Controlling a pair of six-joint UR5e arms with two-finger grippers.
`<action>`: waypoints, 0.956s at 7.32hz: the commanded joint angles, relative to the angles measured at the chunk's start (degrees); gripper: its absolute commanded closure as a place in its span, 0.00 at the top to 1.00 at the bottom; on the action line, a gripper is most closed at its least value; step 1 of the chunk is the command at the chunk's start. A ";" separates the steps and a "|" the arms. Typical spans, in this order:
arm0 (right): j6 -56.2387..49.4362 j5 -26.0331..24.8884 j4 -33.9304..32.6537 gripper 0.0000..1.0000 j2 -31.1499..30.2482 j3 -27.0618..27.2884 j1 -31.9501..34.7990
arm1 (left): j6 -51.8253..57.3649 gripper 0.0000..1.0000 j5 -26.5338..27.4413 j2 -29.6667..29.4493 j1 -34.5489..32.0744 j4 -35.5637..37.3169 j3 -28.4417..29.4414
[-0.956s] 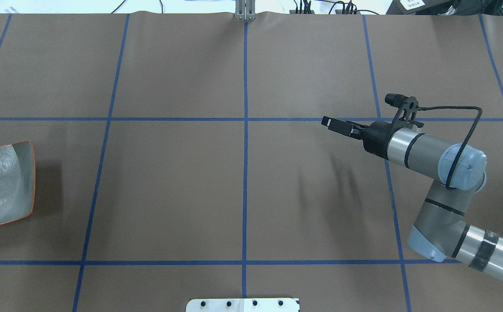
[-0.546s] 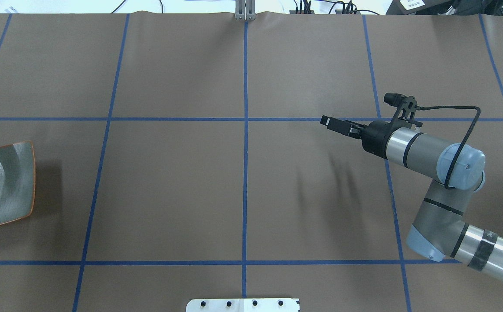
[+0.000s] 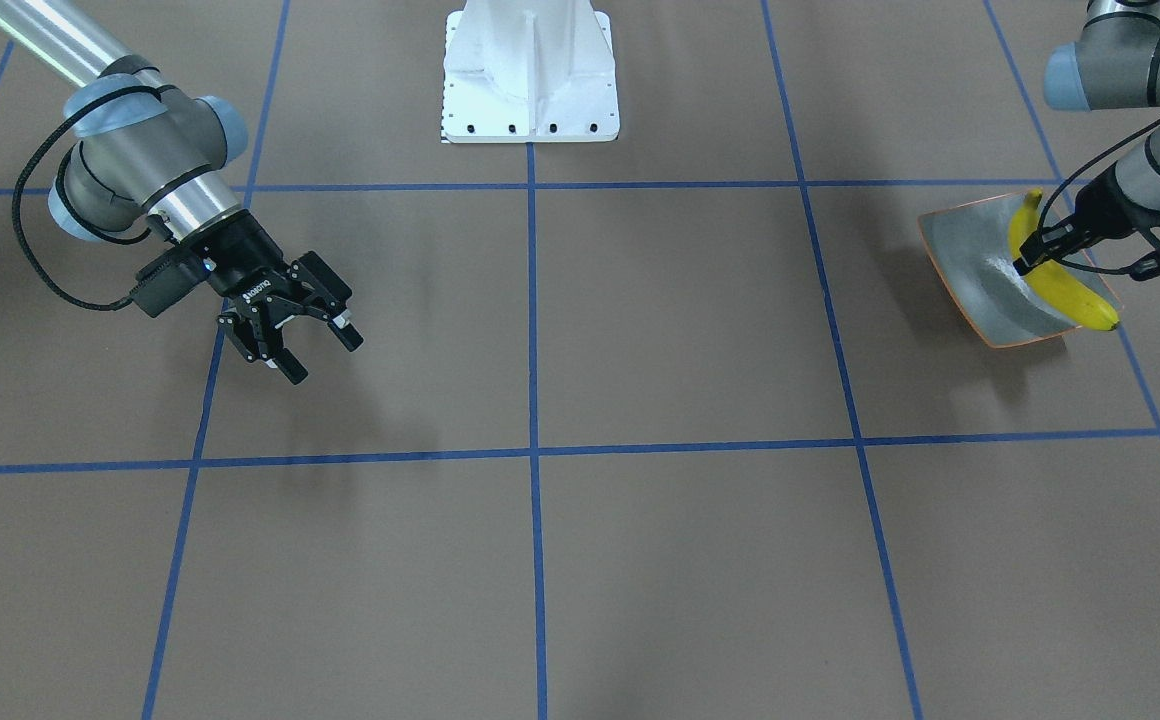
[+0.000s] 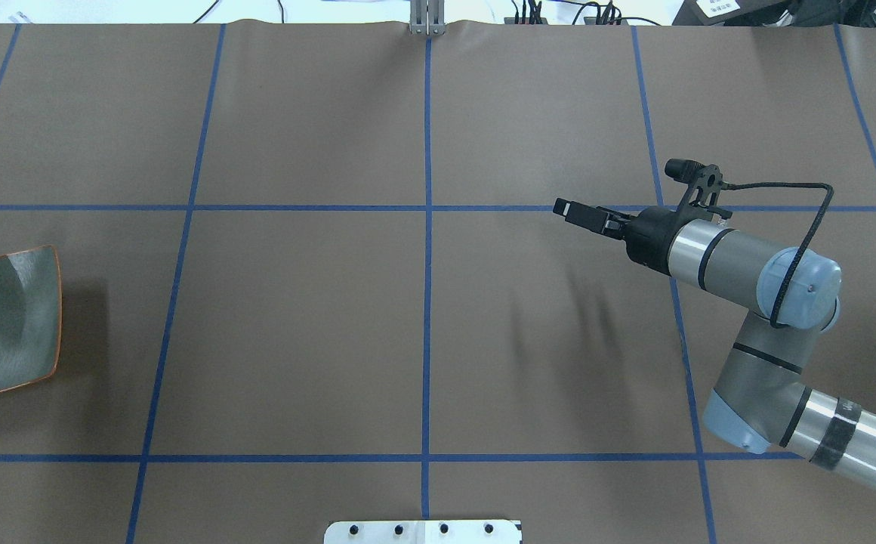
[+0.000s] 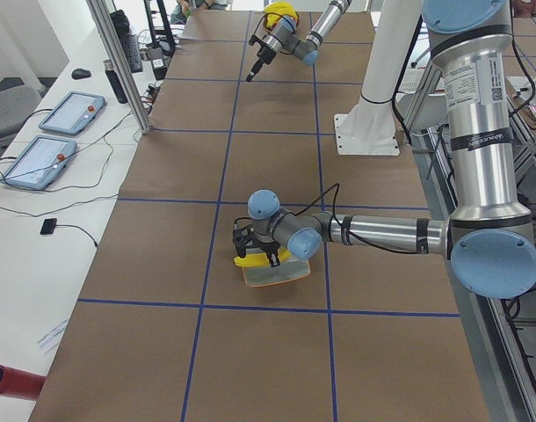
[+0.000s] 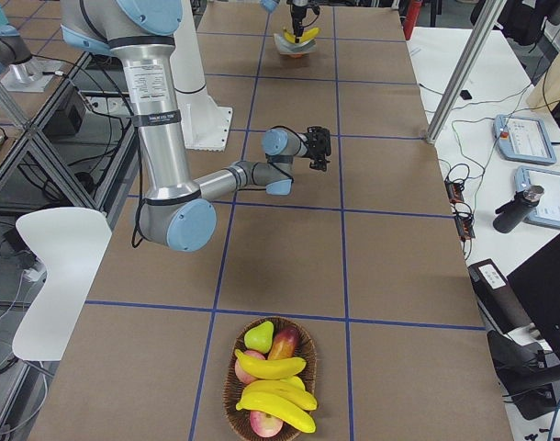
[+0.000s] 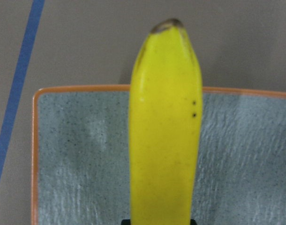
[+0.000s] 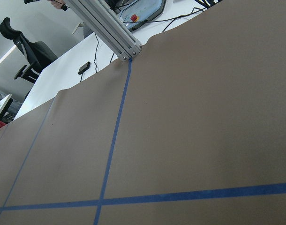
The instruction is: Transfer all bananas from basket to plate
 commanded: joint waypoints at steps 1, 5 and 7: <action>0.03 0.00 0.01 1.00 0.05 0.08 0.00 | -0.01 0.10 -0.10 -0.25 0.28 -0.06 0.27; 0.47 0.00 0.01 1.00 0.14 0.08 0.00 | 0.08 0.34 -0.01 -0.25 1.95 -0.15 0.71; 0.47 0.00 0.01 1.00 0.14 0.17 0.00 | 0.25 0.56 -0.01 -0.08 2.39 -0.24 0.89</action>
